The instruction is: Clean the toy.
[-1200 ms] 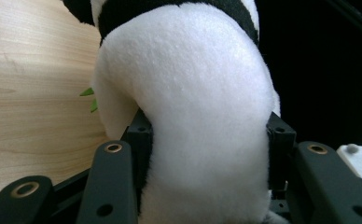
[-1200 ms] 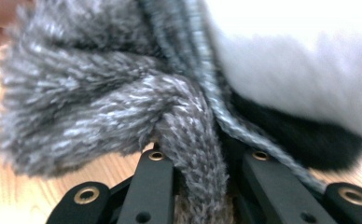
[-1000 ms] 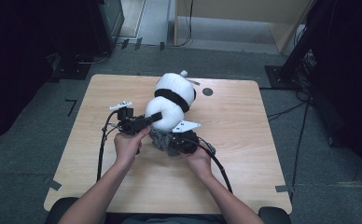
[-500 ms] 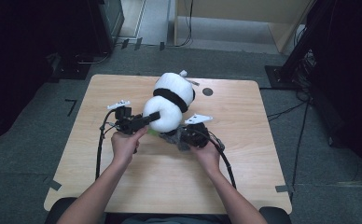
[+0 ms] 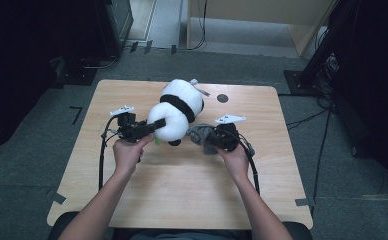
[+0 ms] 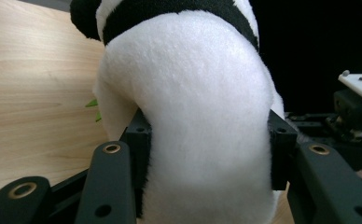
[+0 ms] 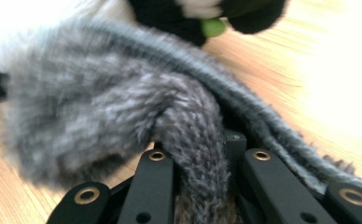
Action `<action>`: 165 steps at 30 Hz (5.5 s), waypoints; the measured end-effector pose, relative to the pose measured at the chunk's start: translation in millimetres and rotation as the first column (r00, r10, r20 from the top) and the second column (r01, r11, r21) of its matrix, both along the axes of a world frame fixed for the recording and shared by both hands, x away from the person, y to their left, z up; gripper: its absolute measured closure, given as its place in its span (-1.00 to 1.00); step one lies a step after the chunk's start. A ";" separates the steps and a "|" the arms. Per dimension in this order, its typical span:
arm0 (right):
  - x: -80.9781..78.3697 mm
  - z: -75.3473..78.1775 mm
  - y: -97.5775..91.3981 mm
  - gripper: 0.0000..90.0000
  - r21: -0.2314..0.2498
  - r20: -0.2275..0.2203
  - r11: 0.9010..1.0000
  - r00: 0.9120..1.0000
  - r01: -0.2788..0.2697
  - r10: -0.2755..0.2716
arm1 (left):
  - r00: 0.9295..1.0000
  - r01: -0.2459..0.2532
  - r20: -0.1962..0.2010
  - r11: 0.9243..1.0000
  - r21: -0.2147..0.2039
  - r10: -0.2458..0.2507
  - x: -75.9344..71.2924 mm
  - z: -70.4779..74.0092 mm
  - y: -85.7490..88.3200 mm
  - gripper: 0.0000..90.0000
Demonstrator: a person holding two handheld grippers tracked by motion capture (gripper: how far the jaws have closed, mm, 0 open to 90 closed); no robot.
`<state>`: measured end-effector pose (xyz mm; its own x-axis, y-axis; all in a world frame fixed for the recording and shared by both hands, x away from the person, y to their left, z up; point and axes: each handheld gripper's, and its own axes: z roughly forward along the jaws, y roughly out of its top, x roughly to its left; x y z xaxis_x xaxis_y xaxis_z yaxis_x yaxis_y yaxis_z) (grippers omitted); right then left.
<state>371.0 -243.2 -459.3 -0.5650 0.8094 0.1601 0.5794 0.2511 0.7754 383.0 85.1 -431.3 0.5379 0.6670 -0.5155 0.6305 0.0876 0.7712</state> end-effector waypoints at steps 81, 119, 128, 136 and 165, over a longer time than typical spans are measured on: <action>36.5 -45.6 -138.9 0.49 -0.033 -0.131 0.967 0.958 0.254 -0.256 | 0.995 -0.092 0.054 0.954 0.286 0.079 47.2 -39.4 90.4 -0.50; 14.7 -7.7 -130.2 -0.21 -0.001 -0.107 0.972 0.967 0.233 -0.232 | 0.997 -0.051 0.075 0.931 0.362 0.026 29.0 -7.5 86.8 -0.98; -1.4 2.8 -120.8 -0.21 -0.015 -0.077 0.982 0.979 0.189 -0.190 | 0.996 -0.024 0.090 0.924 0.382 -0.011 14.1 1.4 72.6 -0.85; -11.8 6.8 -103.7 -0.20 -0.010 -0.067 0.991 0.989 0.131 -0.132 | 0.989 0.048 0.114 0.921 0.386 -0.099 3.9 5.0 50.6 -0.85; -27.0 -19.0 -27.0 -0.09 -0.020 -0.063 0.997 0.996 -0.068 0.067 | 0.964 0.199 0.094 0.910 0.364 -0.248 -22.6 -28.4 -37.4 -0.78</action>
